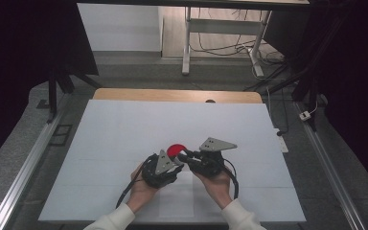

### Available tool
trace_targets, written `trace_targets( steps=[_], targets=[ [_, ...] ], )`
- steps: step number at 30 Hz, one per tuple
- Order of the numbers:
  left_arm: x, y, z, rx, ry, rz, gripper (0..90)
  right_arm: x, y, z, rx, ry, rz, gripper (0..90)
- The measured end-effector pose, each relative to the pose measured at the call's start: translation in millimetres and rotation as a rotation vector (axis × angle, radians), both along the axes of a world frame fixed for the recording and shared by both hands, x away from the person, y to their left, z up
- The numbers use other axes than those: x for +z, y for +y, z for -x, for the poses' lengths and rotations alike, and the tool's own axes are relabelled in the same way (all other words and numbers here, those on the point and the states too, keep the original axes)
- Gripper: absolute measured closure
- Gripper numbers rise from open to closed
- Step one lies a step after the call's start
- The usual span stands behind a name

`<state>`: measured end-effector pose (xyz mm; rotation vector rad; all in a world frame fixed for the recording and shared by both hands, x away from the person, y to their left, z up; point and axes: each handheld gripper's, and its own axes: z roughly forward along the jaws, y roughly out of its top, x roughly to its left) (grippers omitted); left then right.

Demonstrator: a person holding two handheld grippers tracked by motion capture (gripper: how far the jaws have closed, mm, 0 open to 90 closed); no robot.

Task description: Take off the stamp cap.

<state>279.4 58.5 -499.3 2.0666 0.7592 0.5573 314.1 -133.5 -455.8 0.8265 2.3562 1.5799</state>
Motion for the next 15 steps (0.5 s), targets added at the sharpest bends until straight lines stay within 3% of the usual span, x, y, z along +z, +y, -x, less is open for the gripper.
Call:
trace_targets(
  steps=[15],
  targets=[
    [-1.4,0.0,0.2,0.006,-0.008,-0.012,63.4,-0.7,0.3,0.4,-0.002,0.001,0.000,74.9]
  ],
)
